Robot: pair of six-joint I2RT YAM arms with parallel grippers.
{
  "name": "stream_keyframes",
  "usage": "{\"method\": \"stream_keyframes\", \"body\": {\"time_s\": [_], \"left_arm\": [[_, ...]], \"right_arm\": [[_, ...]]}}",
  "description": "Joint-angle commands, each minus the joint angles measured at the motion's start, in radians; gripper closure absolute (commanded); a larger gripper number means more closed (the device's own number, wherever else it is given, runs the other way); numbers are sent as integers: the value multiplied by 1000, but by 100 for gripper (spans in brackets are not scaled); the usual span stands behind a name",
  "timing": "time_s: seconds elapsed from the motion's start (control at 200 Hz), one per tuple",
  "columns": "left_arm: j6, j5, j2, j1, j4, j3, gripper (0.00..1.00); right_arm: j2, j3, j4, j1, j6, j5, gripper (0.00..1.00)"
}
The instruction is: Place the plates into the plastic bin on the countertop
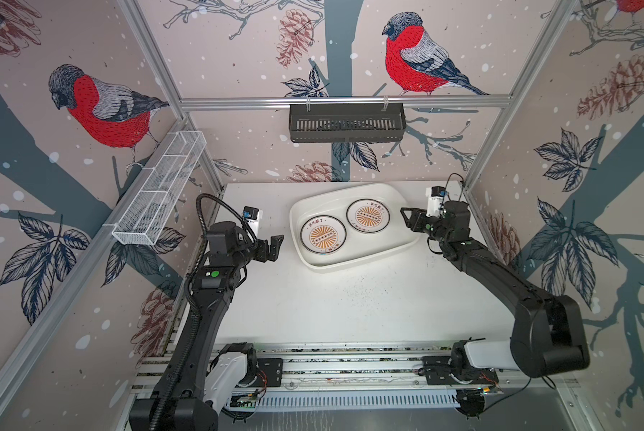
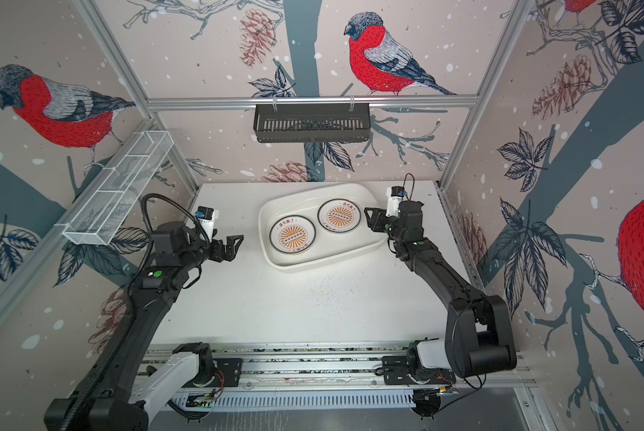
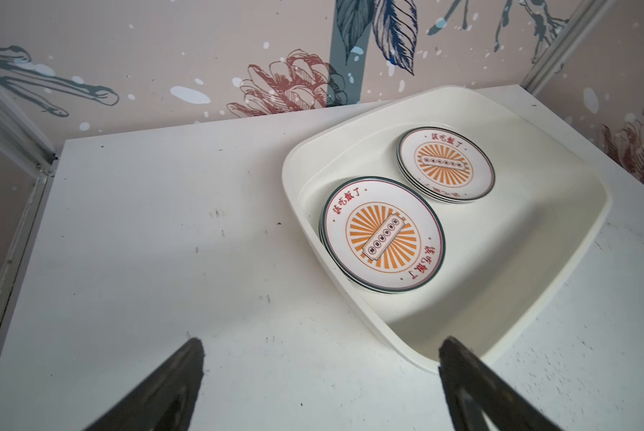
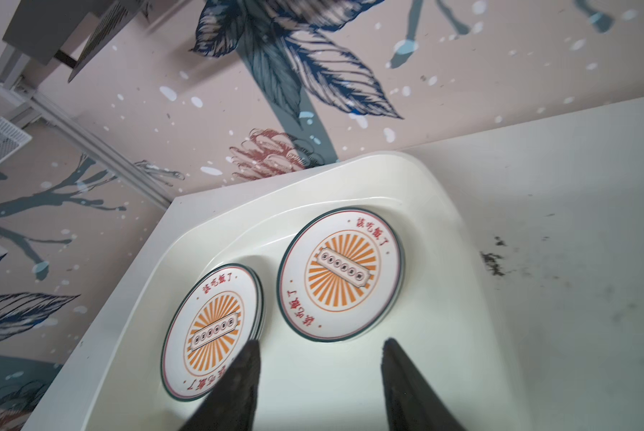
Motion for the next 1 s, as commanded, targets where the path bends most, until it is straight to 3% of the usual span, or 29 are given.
{"method": "stream_keyframes", "body": {"time_s": [0.0,0.015,0.13,0.365,0.57,0.69,0.801,0.996], "left_arm": [[-68,-126,-13,3,183,-73,3],[-70,-133,-15,2,198,-85,3],[-97,-189,-43,2,308,-180,3],[-115,-259,-37,3,501,-345,3],[-152,-287,-9,7,844,-533,3],[-124,-310,36,8,1033,-620,3],[-115,-331,99,16,1194,-680,3],[-140,-352,220,29,1422,-719,2]], "right_arm": [[-54,-62,82,-63,-26,33,4],[-63,-74,88,-75,-24,35,0],[-125,-152,136,-136,-31,87,1],[-238,-328,315,-151,-118,234,1],[-255,-455,452,-152,-164,316,1],[-242,-484,459,-154,-200,356,1],[-235,-529,500,-154,-195,466,1],[-229,-685,776,-155,-214,564,1]]}}
